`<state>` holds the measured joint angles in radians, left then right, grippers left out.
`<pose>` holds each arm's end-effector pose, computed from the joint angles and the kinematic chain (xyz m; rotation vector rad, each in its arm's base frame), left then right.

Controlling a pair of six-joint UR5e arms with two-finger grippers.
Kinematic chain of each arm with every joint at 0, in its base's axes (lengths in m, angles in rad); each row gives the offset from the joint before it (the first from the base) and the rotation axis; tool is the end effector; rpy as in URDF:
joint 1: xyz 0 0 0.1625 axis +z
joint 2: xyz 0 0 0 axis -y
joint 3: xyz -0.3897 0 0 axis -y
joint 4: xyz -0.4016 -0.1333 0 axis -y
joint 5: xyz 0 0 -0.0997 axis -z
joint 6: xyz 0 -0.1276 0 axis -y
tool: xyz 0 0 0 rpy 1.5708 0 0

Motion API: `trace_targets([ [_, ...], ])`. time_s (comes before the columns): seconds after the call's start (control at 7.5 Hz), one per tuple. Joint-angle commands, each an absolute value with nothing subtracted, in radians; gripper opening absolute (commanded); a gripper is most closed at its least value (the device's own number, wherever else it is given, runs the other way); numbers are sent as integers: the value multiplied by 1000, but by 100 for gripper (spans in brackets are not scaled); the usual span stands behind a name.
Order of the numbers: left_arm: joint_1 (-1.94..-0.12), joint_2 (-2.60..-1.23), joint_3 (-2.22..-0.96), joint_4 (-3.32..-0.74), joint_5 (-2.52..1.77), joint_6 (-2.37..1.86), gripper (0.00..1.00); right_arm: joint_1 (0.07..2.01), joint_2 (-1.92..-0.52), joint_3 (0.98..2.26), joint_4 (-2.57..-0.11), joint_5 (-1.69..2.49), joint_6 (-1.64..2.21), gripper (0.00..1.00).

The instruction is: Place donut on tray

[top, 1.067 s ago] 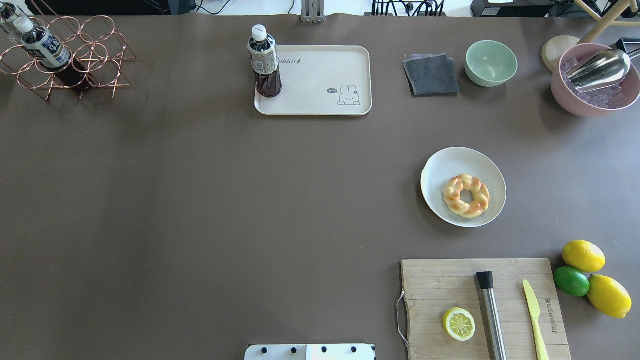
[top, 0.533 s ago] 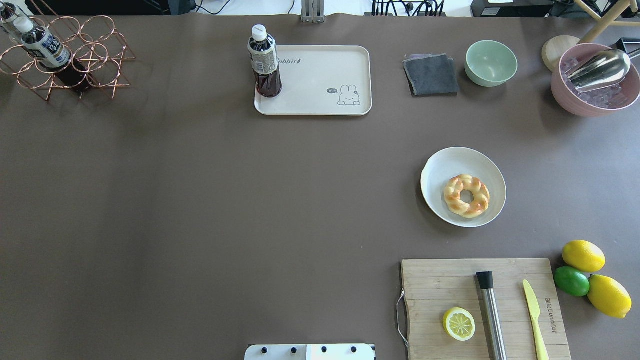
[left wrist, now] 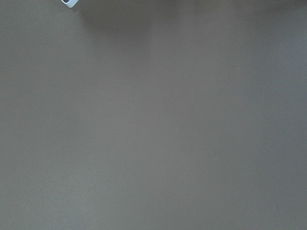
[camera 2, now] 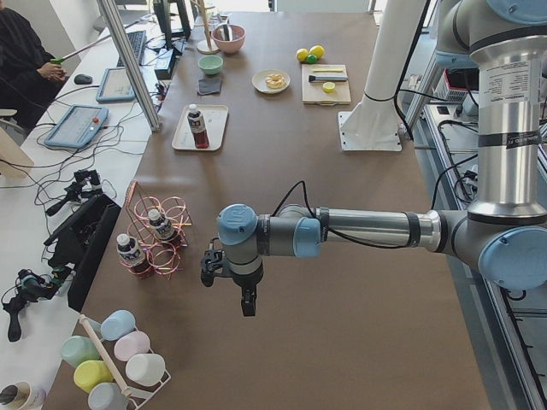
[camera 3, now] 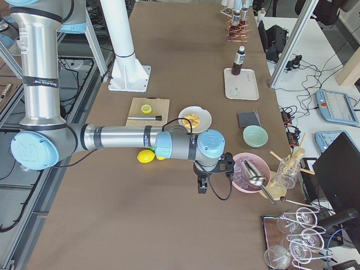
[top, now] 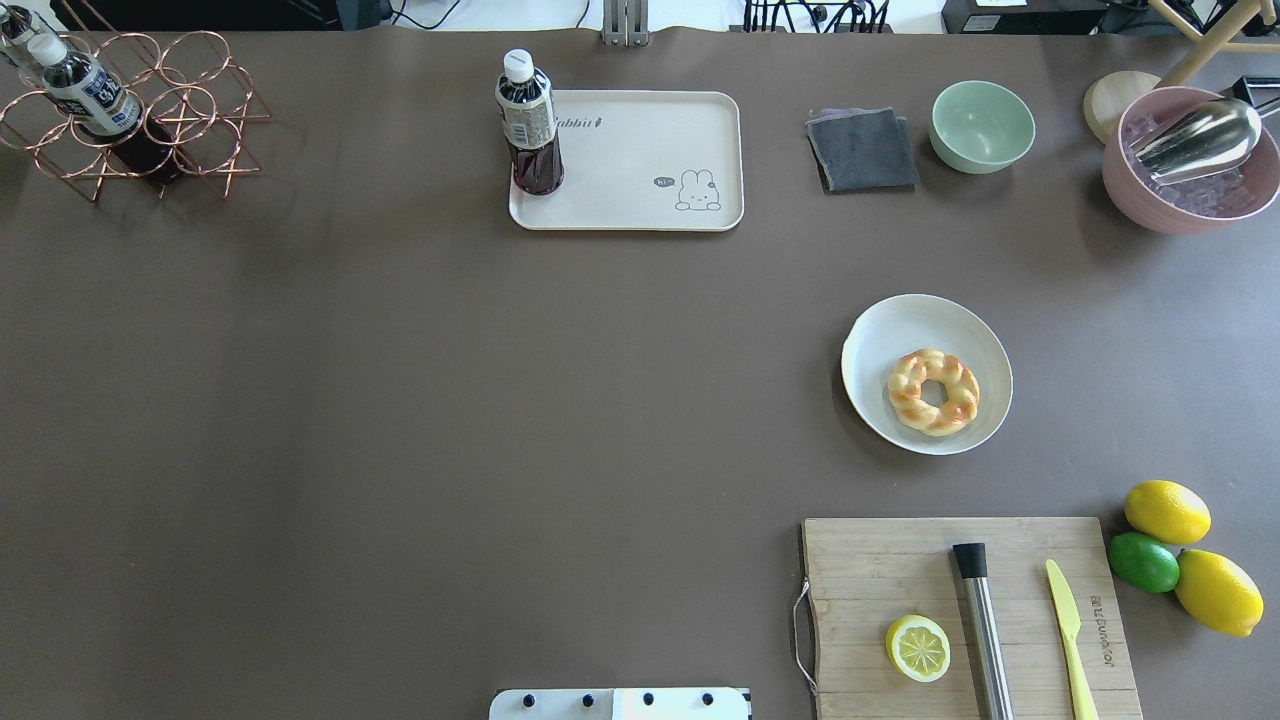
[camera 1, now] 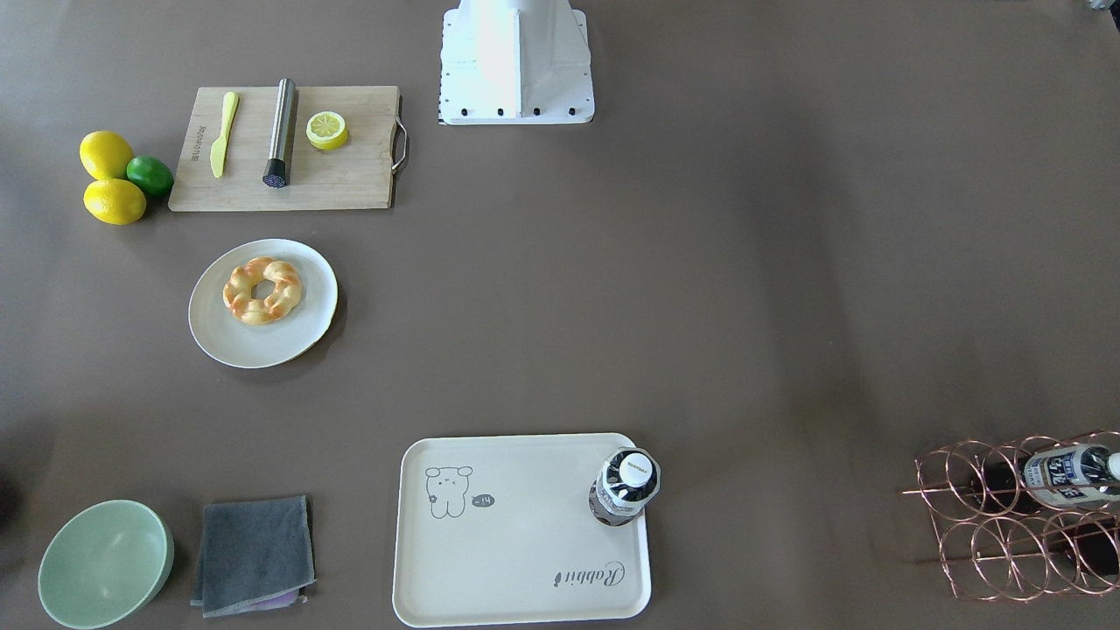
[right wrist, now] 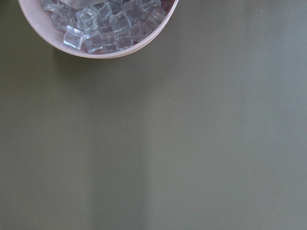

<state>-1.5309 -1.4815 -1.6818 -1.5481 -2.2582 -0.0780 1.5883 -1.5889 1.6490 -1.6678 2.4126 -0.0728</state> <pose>-0.0337 -0.4681 0.6407 -0.0414 0.6862 -0.0369 0.0467 -0.4896 0.6166 0.0033 -0.8425 -0.0365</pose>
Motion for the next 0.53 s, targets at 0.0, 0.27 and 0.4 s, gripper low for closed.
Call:
trace_targets([
  [0.0,-1529,-1482,-1681,-1548,-2258,-78,98,1588,-1589,1654,-1669,2414,-74,100],
  [0.27,-1529,-1482,-1680,-1548,-2258,-77,98,1588,-1589,1661,-1667,2419,-72,100],
  [0.4,-1529,-1482,-1678,-1546,-2258,-77,98,1588,-1589,1661,-1667,2419,-72,100],
])
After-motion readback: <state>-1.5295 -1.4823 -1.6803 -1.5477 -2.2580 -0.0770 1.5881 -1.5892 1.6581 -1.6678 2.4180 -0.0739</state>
